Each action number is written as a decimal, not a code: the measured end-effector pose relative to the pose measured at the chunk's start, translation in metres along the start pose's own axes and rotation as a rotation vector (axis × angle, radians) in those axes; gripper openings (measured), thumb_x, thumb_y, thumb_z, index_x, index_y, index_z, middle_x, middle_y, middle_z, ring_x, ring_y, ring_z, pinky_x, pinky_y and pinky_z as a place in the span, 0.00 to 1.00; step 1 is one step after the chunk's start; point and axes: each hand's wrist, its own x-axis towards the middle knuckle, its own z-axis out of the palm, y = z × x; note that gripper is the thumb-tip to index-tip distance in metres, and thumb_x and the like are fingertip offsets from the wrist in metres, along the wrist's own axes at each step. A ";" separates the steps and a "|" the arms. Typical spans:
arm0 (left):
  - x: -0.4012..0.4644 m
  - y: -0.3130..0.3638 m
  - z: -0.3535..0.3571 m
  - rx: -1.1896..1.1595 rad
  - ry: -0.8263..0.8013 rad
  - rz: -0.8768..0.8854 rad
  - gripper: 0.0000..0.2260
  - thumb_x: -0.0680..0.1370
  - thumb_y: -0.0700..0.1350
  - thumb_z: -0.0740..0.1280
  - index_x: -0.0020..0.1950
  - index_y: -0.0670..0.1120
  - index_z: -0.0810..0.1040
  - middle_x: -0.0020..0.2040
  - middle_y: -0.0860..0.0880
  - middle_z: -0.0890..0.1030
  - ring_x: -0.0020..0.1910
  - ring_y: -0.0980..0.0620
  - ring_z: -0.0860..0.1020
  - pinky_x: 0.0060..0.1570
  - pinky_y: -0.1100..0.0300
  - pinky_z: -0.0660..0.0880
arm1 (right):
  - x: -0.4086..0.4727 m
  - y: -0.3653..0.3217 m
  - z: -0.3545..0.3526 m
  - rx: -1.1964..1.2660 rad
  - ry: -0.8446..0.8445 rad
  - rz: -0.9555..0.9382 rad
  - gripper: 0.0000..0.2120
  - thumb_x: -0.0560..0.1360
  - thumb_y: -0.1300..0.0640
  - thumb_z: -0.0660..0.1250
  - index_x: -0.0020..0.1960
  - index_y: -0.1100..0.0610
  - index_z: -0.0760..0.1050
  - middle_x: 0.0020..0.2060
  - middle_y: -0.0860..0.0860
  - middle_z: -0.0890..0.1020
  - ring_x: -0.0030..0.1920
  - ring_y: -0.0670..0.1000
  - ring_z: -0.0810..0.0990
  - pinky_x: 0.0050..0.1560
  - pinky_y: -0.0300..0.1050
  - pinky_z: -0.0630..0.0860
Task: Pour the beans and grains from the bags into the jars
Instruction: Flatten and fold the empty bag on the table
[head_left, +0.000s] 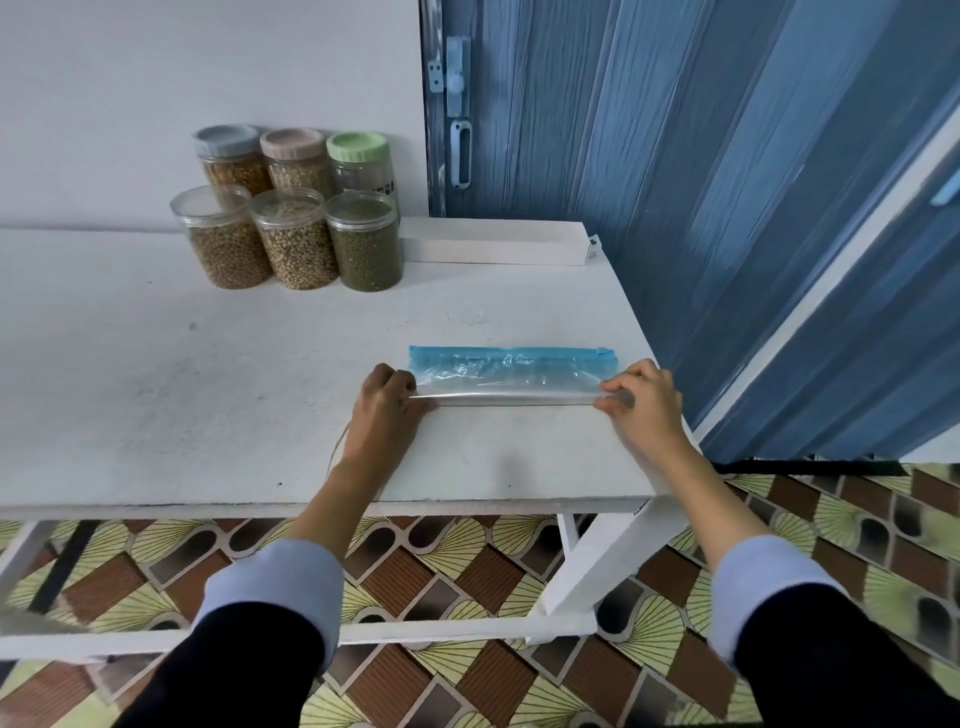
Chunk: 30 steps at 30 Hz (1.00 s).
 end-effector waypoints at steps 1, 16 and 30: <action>0.000 -0.002 0.000 0.016 -0.018 0.028 0.08 0.72 0.40 0.73 0.46 0.36 0.79 0.43 0.42 0.75 0.38 0.46 0.72 0.38 0.57 0.71 | 0.002 -0.001 0.000 0.025 -0.015 0.007 0.09 0.72 0.57 0.73 0.50 0.60 0.82 0.49 0.52 0.75 0.56 0.55 0.69 0.52 0.45 0.59; 0.014 -0.007 -0.003 0.093 -0.122 0.113 0.05 0.76 0.37 0.68 0.44 0.35 0.80 0.43 0.40 0.74 0.45 0.44 0.69 0.46 0.51 0.70 | 0.020 -0.011 -0.001 -0.092 -0.085 0.057 0.09 0.76 0.57 0.68 0.51 0.61 0.82 0.53 0.54 0.76 0.59 0.57 0.66 0.56 0.47 0.63; 0.046 0.013 0.000 0.270 -0.339 -0.260 0.15 0.82 0.48 0.57 0.57 0.40 0.77 0.50 0.43 0.73 0.53 0.45 0.71 0.52 0.51 0.73 | 0.012 -0.011 0.019 -0.192 0.012 -0.233 0.04 0.72 0.65 0.71 0.46 0.64 0.80 0.45 0.57 0.79 0.48 0.61 0.76 0.47 0.53 0.69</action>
